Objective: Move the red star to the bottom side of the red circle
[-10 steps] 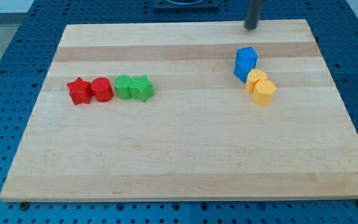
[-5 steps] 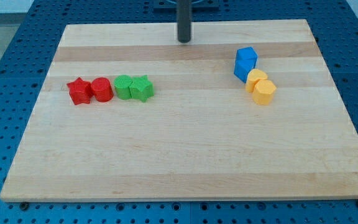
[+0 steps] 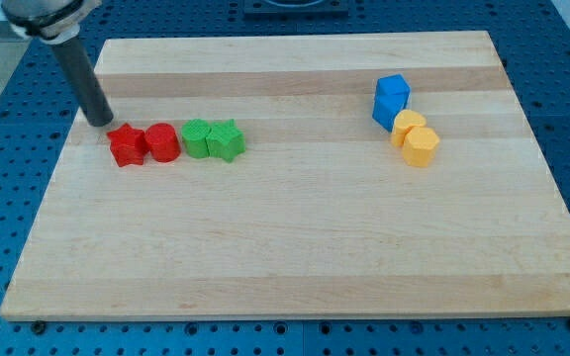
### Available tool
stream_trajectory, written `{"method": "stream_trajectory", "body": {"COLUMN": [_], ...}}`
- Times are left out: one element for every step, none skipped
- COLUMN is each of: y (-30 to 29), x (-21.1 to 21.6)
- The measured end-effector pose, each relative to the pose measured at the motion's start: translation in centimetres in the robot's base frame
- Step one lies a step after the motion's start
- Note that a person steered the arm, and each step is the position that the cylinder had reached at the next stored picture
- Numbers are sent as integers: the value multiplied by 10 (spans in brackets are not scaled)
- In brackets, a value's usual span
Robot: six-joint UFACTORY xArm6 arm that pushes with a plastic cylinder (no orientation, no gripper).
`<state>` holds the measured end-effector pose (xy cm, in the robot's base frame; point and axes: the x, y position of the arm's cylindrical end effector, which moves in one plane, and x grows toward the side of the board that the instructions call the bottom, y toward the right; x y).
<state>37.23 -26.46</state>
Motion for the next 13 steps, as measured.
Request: {"method": "stream_trajectory", "body": {"y": [7, 8, 8, 27, 39, 39, 39, 39, 39, 41, 50, 57, 44], "x": [29, 33, 10, 10, 16, 32, 35, 37, 46, 50, 50, 50, 50]}}
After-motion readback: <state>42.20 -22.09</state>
